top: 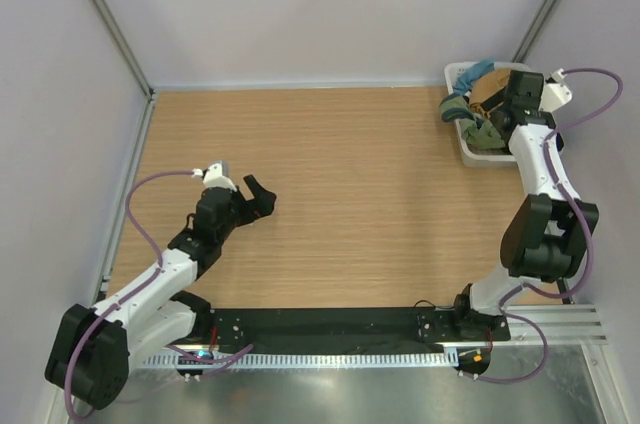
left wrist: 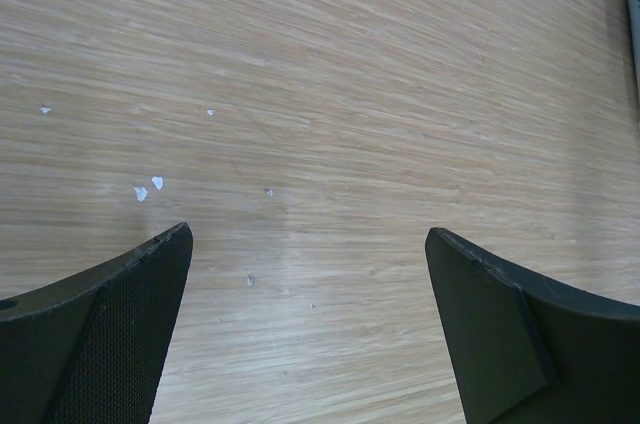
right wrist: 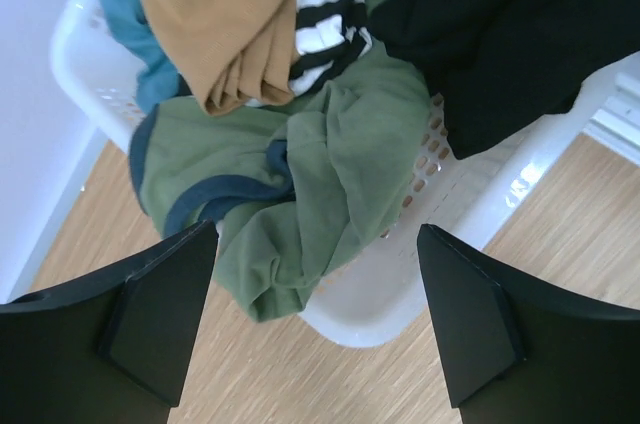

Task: Fold and stack the tank tops
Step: Grab the tank top from the pile

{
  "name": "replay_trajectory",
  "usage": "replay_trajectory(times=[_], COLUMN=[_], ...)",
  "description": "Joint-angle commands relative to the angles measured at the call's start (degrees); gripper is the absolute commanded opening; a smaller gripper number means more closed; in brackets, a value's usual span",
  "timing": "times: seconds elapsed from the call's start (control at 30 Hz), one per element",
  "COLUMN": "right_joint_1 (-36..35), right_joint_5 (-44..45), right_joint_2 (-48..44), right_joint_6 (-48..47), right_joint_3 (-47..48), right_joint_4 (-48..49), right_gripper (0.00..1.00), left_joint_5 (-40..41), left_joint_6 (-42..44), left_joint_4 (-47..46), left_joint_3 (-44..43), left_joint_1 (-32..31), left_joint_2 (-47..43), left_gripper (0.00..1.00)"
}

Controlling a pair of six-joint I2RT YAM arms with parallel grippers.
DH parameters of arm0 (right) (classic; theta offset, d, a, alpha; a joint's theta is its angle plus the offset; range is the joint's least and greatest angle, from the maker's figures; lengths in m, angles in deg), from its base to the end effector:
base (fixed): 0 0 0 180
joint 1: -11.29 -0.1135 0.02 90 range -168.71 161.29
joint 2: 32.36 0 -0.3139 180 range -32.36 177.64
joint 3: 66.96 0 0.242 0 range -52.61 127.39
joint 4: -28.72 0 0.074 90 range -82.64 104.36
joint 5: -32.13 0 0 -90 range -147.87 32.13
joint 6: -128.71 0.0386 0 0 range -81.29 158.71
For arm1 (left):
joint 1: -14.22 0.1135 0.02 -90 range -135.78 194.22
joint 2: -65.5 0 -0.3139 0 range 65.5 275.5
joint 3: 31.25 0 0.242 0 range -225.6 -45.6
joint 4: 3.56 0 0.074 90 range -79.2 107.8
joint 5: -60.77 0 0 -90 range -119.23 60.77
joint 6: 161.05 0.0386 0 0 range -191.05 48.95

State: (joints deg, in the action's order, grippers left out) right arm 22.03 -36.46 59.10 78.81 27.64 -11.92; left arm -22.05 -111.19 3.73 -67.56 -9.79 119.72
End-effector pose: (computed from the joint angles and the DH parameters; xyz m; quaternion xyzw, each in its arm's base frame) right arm 0.3480 -0.0803 0.3736 0.4525 0.7607 -0.0510 0.4626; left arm 0.1557 -0.0641 0.2459 -0.1514 0.8296 -0.2392 0.4812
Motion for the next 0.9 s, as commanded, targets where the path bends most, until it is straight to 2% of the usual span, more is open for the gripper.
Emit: replay_trajectory(times=[0.0,0.1,0.23,0.33,0.4,0.47,0.5,0.53,0.6,0.63,0.77,0.87], right_joint_1=[1.64,1.83,1.83,1.83,1.83,1.83,1.83,1.83,1.74,1.65,0.86,0.16], right_joint_5=[-7.24,-8.75,-10.68,-10.78,-10.95,-10.95,-10.95,-11.21,-10.17,-9.46,-5.25,-4.01], right_joint_2=[4.41,8.19,11.98,14.35,14.27,14.36,14.62,15.06,15.07,14.11,4.11,-0.04], right_joint_6=[4.02,5.16,7.36,8.5,9.65,10.18,10.09,9.74,8.86,8.86,7.72,5.79], right_joint_3=[3.41,4.65,6.49,7.73,5.03,3.43,3.25,3.86,7.01,7.11,6.41,8.87], right_joint_4=[-0.17,0.79,2.47,0.01,2.1,4.21,4.4,4.22,0.72,0.36,2.29,1.42], right_gripper=[0.88,0.85,0.74,0.75,0.75,0.6,0.49,0.2,0.04,0.01,0.01,0.01], left_joint_5=[-1.2,-1.29,-1.12,-0.94,-0.59,-0.24,-0.32,-0.41,-1.29,-1.47,-1.38,-1.03], left_joint_6=[-0.46,-0.47,-0.29,-0.2,-0.11,-0.2,-0.29,-0.55,-0.73,-0.82,-0.64,-0.64], left_joint_4=[-3.12,-3.12,-3.04,-2.77,-2.42,-2.16,-2.16,-2.24,-2.95,-2.95,-2.77,-2.86], left_joint_3=[-2.04,-2.13,-2.13,-2.21,-2.3,-2.39,-2.39,-2.3,-2.39,-2.56,-2.74,-2.48], left_joint_1=[-0.07,-0.07,-0.07,-0.16,-0.16,-0.16,-0.07,-0.07,-0.07,-0.07,-0.07,-0.07], left_joint_2=[0.45,0.36,0.19,0.01,0.01,0.36,0.54,0.8,1.77,2.21,2.3,1.68], left_gripper=[1.0,1.0,1.0,1.0,1.0,0.99,1.0,1.0,1.0,1.0,1.0,1.0])
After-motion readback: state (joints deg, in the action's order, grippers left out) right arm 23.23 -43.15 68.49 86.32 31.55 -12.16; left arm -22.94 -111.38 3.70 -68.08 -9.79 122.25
